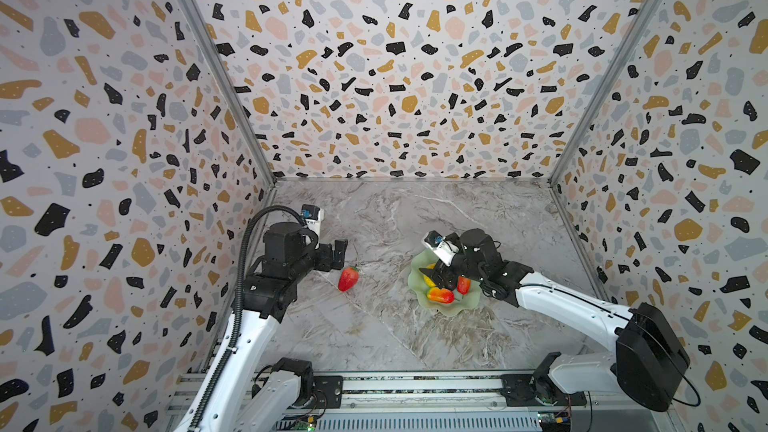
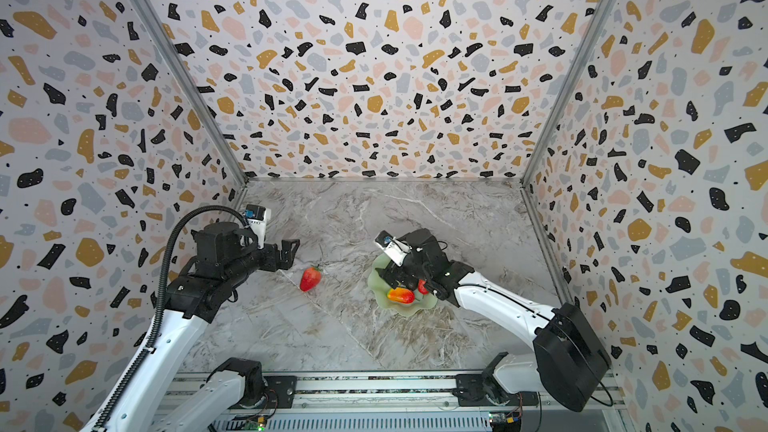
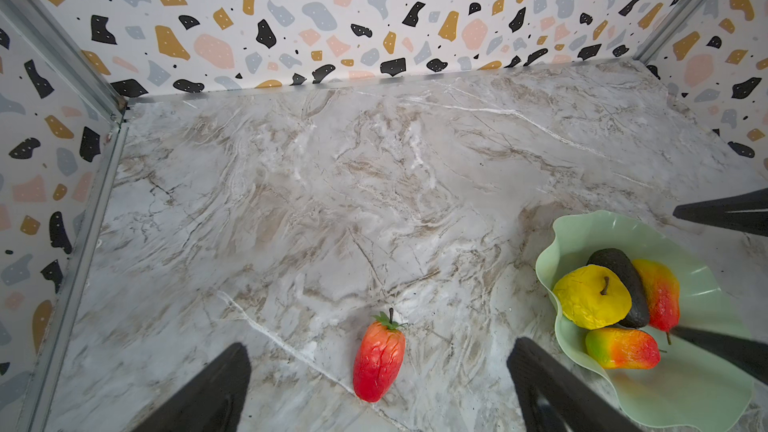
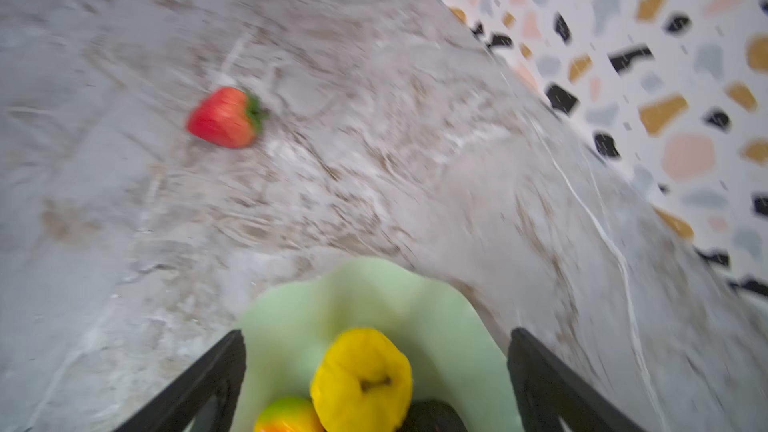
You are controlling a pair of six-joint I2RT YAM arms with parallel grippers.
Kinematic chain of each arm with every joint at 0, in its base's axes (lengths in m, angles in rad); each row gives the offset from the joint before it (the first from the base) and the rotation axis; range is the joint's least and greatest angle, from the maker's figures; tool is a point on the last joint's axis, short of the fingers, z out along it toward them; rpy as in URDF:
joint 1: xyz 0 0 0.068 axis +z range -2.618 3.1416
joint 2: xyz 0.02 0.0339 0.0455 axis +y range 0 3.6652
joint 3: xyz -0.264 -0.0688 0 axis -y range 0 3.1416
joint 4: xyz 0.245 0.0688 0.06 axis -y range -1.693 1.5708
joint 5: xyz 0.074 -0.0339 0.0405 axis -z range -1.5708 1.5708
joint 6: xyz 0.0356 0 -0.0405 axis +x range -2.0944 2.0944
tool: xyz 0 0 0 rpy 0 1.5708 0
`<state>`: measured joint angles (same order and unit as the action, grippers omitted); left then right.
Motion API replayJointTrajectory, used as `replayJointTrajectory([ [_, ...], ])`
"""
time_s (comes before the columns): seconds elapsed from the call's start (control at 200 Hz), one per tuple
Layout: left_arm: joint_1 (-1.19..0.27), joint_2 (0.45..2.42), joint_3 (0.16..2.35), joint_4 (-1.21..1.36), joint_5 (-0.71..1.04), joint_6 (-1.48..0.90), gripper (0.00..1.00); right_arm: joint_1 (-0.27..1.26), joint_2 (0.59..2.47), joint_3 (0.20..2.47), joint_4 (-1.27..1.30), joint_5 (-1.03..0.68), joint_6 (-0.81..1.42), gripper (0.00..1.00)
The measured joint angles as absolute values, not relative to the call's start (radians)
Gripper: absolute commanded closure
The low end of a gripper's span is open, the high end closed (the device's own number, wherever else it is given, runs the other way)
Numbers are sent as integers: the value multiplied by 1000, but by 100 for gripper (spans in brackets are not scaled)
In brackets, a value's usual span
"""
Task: Place and organize the fake fruits in the fruit bowl
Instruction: 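Release the mango and reach the right gripper to grasp the strawberry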
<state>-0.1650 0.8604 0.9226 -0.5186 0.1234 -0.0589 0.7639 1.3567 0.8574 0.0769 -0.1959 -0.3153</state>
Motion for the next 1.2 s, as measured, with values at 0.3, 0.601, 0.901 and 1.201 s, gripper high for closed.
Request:
replayJointTrajectory([
  [0.3, -165, 846, 923, -529, 118, -56, 1, 866, 1775, 1238, -16, -439, -644, 1],
  [0.601, -165, 840, 923, -535, 115, -52, 0, 888, 2067, 1525, -179, -621, -917, 0],
  [0.901, -165, 829, 923, -537, 119, -45, 0, 891, 2307, 1795, -227, -665, -936, 3],
  [1.201, -165, 828, 923, -537, 123, -40, 0, 897, 2390, 1843, -183, -669, -876, 7],
])
